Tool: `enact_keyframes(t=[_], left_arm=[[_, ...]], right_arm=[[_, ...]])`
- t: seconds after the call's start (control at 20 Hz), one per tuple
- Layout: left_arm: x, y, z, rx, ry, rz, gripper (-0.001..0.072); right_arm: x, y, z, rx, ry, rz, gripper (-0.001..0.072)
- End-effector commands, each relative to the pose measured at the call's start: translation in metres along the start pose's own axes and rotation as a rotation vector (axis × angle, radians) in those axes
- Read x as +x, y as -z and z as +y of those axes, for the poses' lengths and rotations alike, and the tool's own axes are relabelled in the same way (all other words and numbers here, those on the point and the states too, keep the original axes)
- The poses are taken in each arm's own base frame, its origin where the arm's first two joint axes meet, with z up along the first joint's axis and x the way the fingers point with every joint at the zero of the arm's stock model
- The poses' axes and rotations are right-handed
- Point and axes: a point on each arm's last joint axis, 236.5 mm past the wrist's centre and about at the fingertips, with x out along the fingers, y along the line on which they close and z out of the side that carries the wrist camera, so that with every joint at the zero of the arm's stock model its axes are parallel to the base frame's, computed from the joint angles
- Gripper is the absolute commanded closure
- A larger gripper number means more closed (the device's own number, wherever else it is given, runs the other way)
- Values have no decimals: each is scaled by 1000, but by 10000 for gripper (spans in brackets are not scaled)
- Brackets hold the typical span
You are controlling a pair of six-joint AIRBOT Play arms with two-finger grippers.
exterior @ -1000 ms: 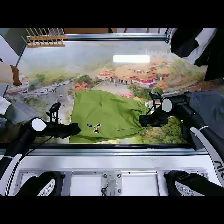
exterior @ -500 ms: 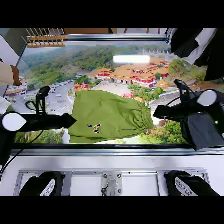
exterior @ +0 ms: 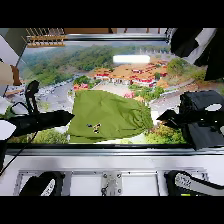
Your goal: Fold the clothes and pants, and hang the long-sleeved shirts on hangers.
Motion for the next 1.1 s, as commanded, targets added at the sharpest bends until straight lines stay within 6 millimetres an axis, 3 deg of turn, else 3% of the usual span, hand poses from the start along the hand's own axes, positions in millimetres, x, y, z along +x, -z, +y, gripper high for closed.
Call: enact_keyframes(t=[0.0,0.25,0.4,0.6,0.85,0.9,0.95,1.0,1.05], left_arm=[[20,-1,-25,-21,64,7,703],[48,10,-54,31,106,75,702],[55,6,-72,65,122,108,702],[61,0,-89,106,141,129,702],[62,1,-90,107,141,135,703],[62,2,-90,107,140,142,702],[62,4,-89,108,139,150,703],[62,6,-89,109,138,157,702],[62,5,-89,109,138,157,702]], right_arm=[[30,-13,-1,18,-146,-12,0],[59,-14,11,-15,-164,30,1],[77,-11,18,-36,-140,56,2],[95,3,45,-82,-160,110,5],[120,19,87,-127,-217,143,27],[123,20,93,-151,-227,140,220],[125,21,100,-182,-246,136,550],[126,20,109,-197,-275,123,681],[126,18,117,-207,-302,105,682]])
